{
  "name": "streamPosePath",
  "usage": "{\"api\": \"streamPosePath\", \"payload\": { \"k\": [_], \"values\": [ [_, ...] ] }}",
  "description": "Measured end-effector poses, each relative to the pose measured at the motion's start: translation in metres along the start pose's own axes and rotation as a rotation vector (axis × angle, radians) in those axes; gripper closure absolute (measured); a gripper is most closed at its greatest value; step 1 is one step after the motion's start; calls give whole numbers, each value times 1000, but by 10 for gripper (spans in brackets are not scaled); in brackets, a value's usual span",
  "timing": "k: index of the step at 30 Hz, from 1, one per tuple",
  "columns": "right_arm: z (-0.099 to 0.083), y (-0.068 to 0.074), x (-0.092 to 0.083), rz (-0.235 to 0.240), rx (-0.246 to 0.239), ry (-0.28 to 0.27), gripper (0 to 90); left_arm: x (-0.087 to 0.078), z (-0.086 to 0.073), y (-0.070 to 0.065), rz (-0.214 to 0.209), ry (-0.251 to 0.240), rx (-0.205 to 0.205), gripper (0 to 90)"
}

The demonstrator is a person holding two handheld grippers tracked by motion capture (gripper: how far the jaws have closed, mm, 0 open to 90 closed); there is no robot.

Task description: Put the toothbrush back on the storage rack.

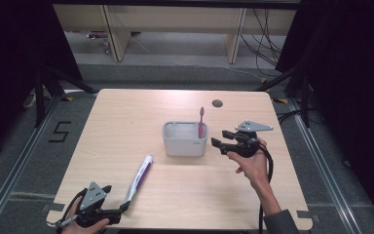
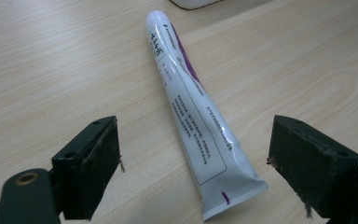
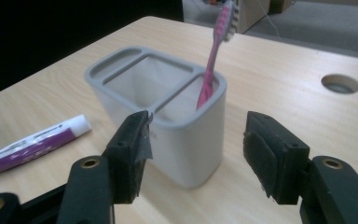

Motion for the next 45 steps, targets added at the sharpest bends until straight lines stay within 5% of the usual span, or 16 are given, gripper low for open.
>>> {"api": "streamPosePath", "payload": {
  "k": [3, 8, 16, 17, 18, 21, 27, 30, 32, 33, 34, 36, 37, 39, 41, 45],
  "values": [
    [-18, 5, -15, 52, 75, -1, 410, 0, 0, 0, 3, -1, -4, 161],
    [-30, 10, -27, 52, 78, 7, 407, -1, 0, 0, 6, 4, 3, 160],
    [-53, 9, -42, -12, 31, 24, 402, -1, 0, 0, 1, 3, 4, 160],
    [-57, 13, -42, -4, 72, 31, 400, -1, 0, 0, 0, 3, 1, 160],
    [-59, 9, -43, -24, 25, 33, 398, -1, 0, 0, 3, 8, 4, 160],
    [-66, 14, -42, -12, 62, 41, 394, -1, 0, 0, 1, 11, 6, 161],
    [-79, 19, -43, -16, 35, 77, 378, 0, 0, -1, -2, 9, 9, 163],
    [-84, 29, -46, 12, 105, 92, 376, 0, 0, -1, -4, 5, 11, 163],
    [-86, 27, -47, 4, 46, 87, 376, -1, 0, -1, 2, 9, 9, 163],
    [-87, 31, -47, 18, 86, 92, 376, 0, 0, -1, -4, 7, 10, 163],
    [-88, 29, -48, 7, 53, 88, 376, 0, 0, -1, -5, 6, 12, 163],
    [-90, 35, -51, 14, 99, 94, 376, -1, 0, -1, -2, 7, 13, 163],
    [-91, 31, -51, 13, 50, 91, 376, -1, 0, -1, -1, 6, 10, 163],
    [-94, 36, -52, 19, 87, 99, 374, 0, 0, -1, -6, 7, 13, 163],
    [-97, 35, -54, 9, 49, 105, 374, 0, 0, -1, -7, 5, 13, 163],
    [-103, 37, -58, 6, 60, 116, 364, -1, 0, -1, 2, 9, 11, 163]
  ]
}}
Point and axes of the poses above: each handheld gripper's, and its own axes: x roughly forward along the jaws, z roughly out of its top, y roughly to its left, the point moved 6 cm from there along x, roughly forward along the jaws, and after that the axes turned 11 degrees about -x, right-handed, at the moved point
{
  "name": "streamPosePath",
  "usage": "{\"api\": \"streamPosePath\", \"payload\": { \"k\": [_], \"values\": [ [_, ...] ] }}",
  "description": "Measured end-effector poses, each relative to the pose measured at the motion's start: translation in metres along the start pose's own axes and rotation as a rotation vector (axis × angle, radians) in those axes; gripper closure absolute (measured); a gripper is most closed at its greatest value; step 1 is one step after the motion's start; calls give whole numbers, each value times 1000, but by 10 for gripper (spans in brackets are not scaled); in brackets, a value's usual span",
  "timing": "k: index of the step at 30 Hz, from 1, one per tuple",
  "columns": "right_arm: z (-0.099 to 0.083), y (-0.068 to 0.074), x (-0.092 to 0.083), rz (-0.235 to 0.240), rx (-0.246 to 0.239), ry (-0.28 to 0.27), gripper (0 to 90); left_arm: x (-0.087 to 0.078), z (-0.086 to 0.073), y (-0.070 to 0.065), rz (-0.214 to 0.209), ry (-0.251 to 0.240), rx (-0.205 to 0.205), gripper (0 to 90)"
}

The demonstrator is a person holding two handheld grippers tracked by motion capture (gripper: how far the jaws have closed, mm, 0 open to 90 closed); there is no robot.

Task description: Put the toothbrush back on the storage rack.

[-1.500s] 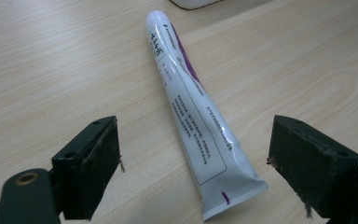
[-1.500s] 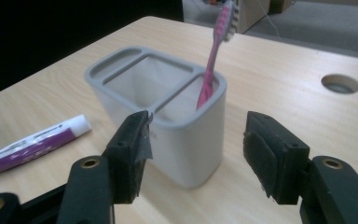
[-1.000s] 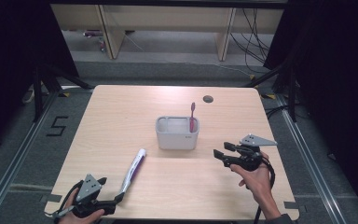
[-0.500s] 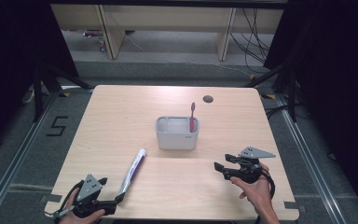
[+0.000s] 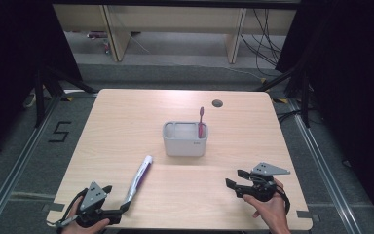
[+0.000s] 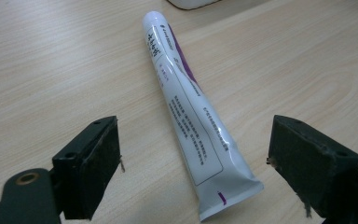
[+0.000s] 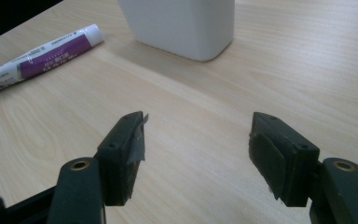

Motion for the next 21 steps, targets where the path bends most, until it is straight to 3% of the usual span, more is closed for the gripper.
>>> {"api": "streamPosePath", "payload": {
  "k": [3, 5, 6, 7, 8, 9, 11, 12, 17, 20, 21],
  "values": [
    [-5, 0, -2, -2, -12, -3, 363, 0, 0, 0, -7, -4, -2, 163],
    [-8, 5, -4, 10, 32, -1, 363, 0, 0, 0, -6, -5, 1, 162],
    [-10, 2, -5, -3, -13, 0, 363, 0, 0, 0, -7, -6, -1, 162],
    [-11, 6, -6, 10, 22, 10, 362, 0, 0, 0, 0, -5, -2, 162],
    [-12, 3, -7, -3, -12, 8, 362, 0, 0, 0, 4, -3, 1, 162],
    [-13, 4, -7, 2, -11, 9, 362, 0, 0, 0, -4, -5, -1, 162],
    [-16, 8, -8, 11, 32, 16, 362, 1, 0, 0, -6, -7, 1, 162],
    [-18, 4, -8, 9, -2, 15, 362, 1, 0, 0, -6, -4, 5, 162],
    [-21, 6, -12, 25, 6, 9, 361, 0, 0, 0, -5, -4, 2, 162],
    [-24, 5, -16, -9, -6, 24, 360, 0, 0, -1, -5, -4, 2, 162],
    [-25, 8, -16, 4, 19, 23, 359, 1, 0, -1, -7, -6, 6, 162]
  ]
}}
Point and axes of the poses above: each handheld gripper's, and its own axes: x roughly forward along the jaws, z roughly out of its top, y roughly to its left, the point moved 6 cm from there along x, roughly forward along the jaws, and after that the axes turned 11 degrees about -x, right-handed, at the moved point
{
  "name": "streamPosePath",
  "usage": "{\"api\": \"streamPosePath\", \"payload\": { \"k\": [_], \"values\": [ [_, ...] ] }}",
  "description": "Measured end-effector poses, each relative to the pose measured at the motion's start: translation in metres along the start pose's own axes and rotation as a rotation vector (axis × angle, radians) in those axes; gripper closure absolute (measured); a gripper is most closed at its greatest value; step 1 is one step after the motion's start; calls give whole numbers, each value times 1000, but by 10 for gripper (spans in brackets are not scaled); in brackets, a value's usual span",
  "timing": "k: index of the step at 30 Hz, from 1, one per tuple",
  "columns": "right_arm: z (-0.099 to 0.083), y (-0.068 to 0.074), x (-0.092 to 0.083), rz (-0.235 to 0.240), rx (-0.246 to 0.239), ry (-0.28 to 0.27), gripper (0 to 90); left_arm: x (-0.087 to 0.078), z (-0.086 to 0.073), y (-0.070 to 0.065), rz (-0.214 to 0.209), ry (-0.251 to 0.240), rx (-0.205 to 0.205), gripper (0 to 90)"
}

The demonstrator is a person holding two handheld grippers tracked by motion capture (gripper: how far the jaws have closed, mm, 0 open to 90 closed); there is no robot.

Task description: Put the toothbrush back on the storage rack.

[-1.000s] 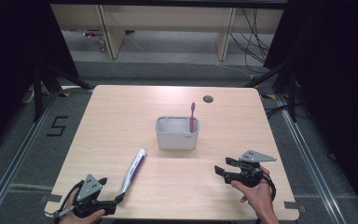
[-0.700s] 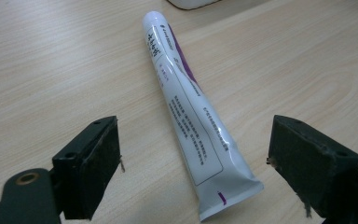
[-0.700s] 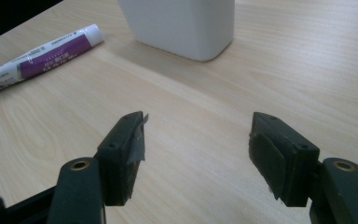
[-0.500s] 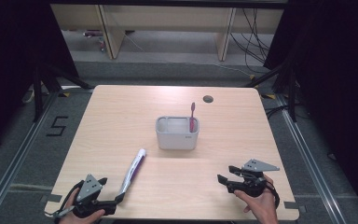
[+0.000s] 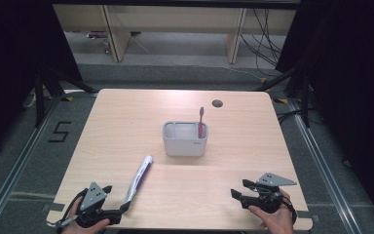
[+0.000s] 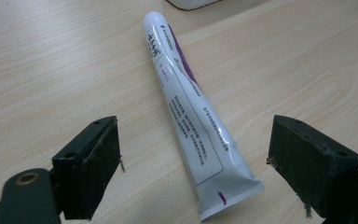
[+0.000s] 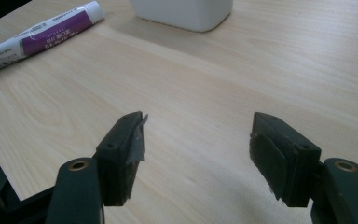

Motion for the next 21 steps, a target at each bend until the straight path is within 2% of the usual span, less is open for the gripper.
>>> {"api": "streamPosePath", "payload": {
  "k": [1, 2, 3, 5, 6, 8, 9, 10, 11, 12, 13, 14, 15, 16, 19, 21],
  "values": [
    [-1, 0, -1, 0, -15, -2, 358, 0, 0, 0, 0, 2, 0, 162],
    [-2, 2, -1, 3, 2, 4, 357, 0, 0, 0, -1, 1, 0, 162],
    [-3, 0, -2, -7, -20, 9, 353, 0, 0, 0, 1, 2, 0, 163],
    [-5, 3, -1, 9, -1, 8, 348, 0, 0, 0, 1, 2, 3, 163],
    [-7, 3, -2, -8, -20, 30, 344, 0, 0, -1, 4, 0, -2, 162],
    [-8, 5, -1, 9, -11, 24, 341, 0, 0, -1, 3, -3, -5, 163],
    [-9, 4, -2, -14, -34, 34, 338, 0, 0, 0, 2, 3, 4, 163],
    [-10, 5, -2, -13, -18, 43, 337, -1, 1, 0, 4, 3, 4, 163],
    [-10, 7, -3, 7, -11, 37, 337, 0, 1, -1, 2, -4, -5, 163],
    [-11, 5, -4, -13, -34, 39, 337, -1, 1, -1, -9, 3, -6, 163],
    [-13, 12, -5, 4, 32, 64, 337, 0, 1, -3, -33, -4, -26, 163],
    [-13, 7, -4, -3, -33, 44, 337, 0, 2, -6, -66, -13, -61, 163],
    [-14, 7, -3, -8, -38, 37, 337, 0, 2, -7, -84, -12, -73, 163],
    [-14, 9, -4, 5, -20, 45, 337, 0, 3, -8, -82, -10, -66, 164],
    [-16, 8, -5, -3, -36, 45, 337, 1, 3, -12, -80, -11, -55, 169],
    [-16, 9, -4, 40, -42, 51, 337, 3, 3, -14, -83, -2, -38, 170]
  ]
}}
Point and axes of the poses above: each handheld gripper's, and its own axes: x roughly forward along the jaws, z roughly out of its top, y roughly to its left, the point moved 6 cm from there along x, roughly forward along the jaws, and after that the axes turned 11 degrees about -x, right-handed, at the moved point
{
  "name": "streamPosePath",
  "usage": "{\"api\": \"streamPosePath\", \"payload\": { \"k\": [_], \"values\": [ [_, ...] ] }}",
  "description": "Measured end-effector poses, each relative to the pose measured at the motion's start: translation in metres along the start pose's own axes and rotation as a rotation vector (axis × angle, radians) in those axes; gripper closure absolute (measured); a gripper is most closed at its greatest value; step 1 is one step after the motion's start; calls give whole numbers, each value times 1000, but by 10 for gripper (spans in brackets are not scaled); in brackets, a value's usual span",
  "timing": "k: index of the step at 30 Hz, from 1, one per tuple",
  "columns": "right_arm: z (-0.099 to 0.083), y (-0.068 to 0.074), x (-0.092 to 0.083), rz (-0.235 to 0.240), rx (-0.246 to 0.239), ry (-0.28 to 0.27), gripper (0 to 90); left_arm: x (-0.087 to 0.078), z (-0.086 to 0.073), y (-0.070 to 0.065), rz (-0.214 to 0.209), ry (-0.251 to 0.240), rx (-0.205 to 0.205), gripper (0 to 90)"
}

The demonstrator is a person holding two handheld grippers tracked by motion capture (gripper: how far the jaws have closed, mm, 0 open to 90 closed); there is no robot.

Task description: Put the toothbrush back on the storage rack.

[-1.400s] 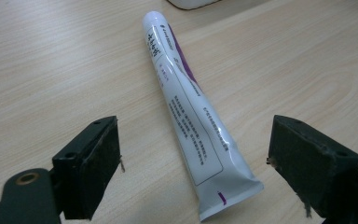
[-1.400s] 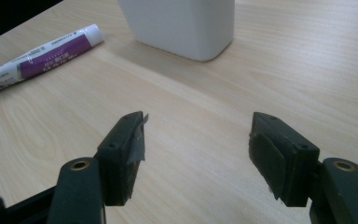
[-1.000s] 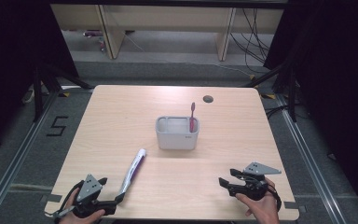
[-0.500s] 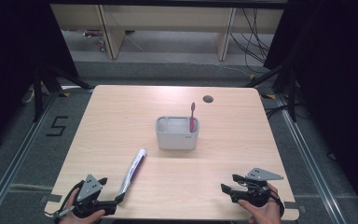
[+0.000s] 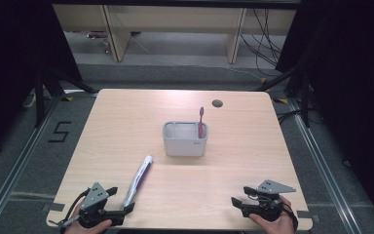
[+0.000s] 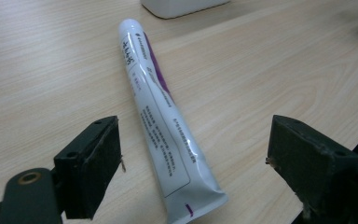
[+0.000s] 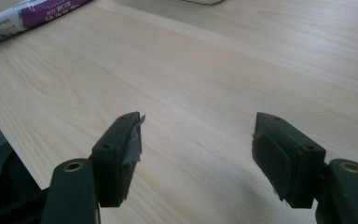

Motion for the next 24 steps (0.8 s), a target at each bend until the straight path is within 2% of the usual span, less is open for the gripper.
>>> {"api": "streamPosePath", "payload": {
  "k": [3, 4, 7, 8, 9, 13, 15, 17, 20, 21, 23, 24],
  "values": [
    [-1, 1, 0, -18, 16, 12, 338, 4, 4, -6, -10, 2, 18, 178],
    [-1, 0, 0, -10, 0, 12, 338, 6, 5, -9, -18, 5, 29, 186],
    [-1, 0, 0, -38, 6, 11, 338, 11, 9, -16, -29, 5, 56, 197],
    [0, -2, -1, -62, -9, 6, 339, 13, 10, -19, -36, 9, 68, 201],
    [0, -2, -1, -58, -8, 6, 339, 14, 10, -21, -37, 9, 68, 205],
    [-1, -1, -1, -49, -6, 13, 340, 22, 12, -27, -49, 37, 107, 235],
    [-1, -1, 1, -39, 1, 17, 340, 25, 13, -31, -56, 31, 108, 257],
    [-1, -1, -1, -36, -7, 19, 341, 28, 14, -37, -71, 33, 111, 282],
    [-1, -1, -1, -34, -7, 20, 341, 30, 14, -40, -88, 50, 138, 314],
    [-1, -1, 0, -34, -8, 21, 342, 32, 14, -43, -98, 42, 128, 332],
    [-1, -2, 0, -45, -12, 15, 343, 35, 14, -44, -118, 50, 156, 396],
    [-1, -2, 1, -44, -13, 15, 343, 36, 14, -46, -115, 58, 152, 411]
  ]
}}
Point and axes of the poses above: each handheld gripper's, and its own axes: x roughly forward along the jaws, z roughly out of its top, y roughly to its left, the point moved 6 cm from there along x, roughly forward along the jaws, and after that the axes turned 11 degrees about -x, right-handed, at the moved point
